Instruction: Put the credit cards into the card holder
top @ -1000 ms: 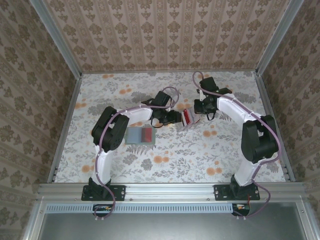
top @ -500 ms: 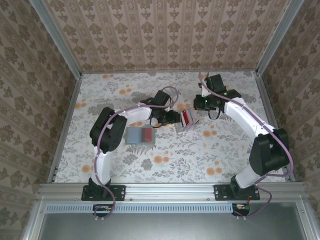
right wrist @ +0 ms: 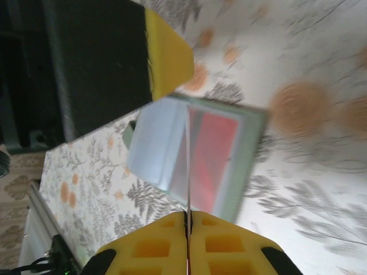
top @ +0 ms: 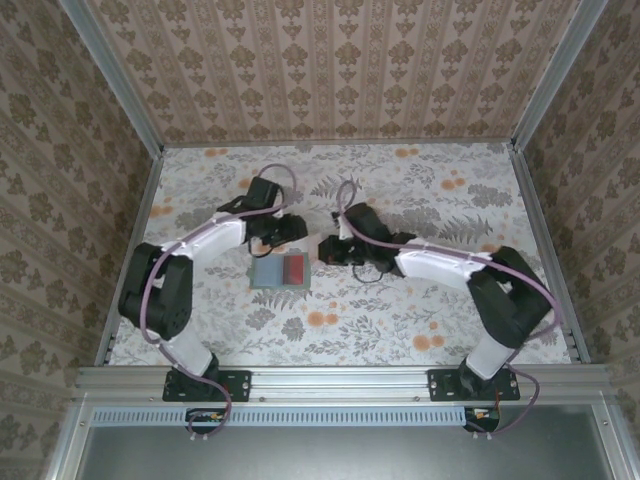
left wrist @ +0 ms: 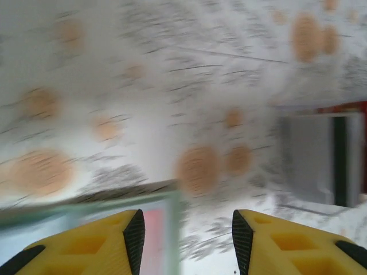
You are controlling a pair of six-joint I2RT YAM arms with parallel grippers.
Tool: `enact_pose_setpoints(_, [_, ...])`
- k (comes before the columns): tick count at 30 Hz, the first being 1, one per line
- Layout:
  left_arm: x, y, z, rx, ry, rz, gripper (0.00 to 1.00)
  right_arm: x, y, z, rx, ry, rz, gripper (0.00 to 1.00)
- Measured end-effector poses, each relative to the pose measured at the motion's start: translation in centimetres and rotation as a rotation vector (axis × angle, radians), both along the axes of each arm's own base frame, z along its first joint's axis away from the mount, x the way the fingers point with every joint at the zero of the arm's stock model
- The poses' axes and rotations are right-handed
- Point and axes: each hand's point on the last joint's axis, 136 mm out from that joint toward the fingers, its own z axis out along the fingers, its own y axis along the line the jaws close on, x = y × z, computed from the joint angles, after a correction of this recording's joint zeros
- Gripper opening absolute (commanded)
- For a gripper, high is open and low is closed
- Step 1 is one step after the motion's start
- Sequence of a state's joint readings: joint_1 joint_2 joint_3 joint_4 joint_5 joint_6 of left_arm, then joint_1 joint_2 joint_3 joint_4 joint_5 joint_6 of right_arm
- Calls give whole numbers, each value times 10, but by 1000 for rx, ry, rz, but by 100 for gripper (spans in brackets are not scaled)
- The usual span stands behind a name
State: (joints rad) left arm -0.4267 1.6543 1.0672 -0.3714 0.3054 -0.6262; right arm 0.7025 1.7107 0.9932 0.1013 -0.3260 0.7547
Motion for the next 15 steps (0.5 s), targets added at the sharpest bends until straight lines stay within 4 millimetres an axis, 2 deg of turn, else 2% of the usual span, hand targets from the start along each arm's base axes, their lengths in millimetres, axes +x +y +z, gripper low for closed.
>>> enact_pose_setpoints(3, [-14, 46, -20, 58, 50, 90, 47, -7, 28, -32, 23, 71, 18, 7])
enact_pose_setpoints(7, [-37, 83, -36, 119, 100, 156, 46, -5, 46, -62, 31, 140, 12, 7])
enact_pose_setpoints(11, [-49, 104, -45, 148, 121, 190, 41, 8, 64, -54, 76, 129, 21, 7])
enact_pose_setpoints(15, [-55, 116, -55, 169, 143, 206, 34, 14, 72, -43, 110, 117, 26, 7])
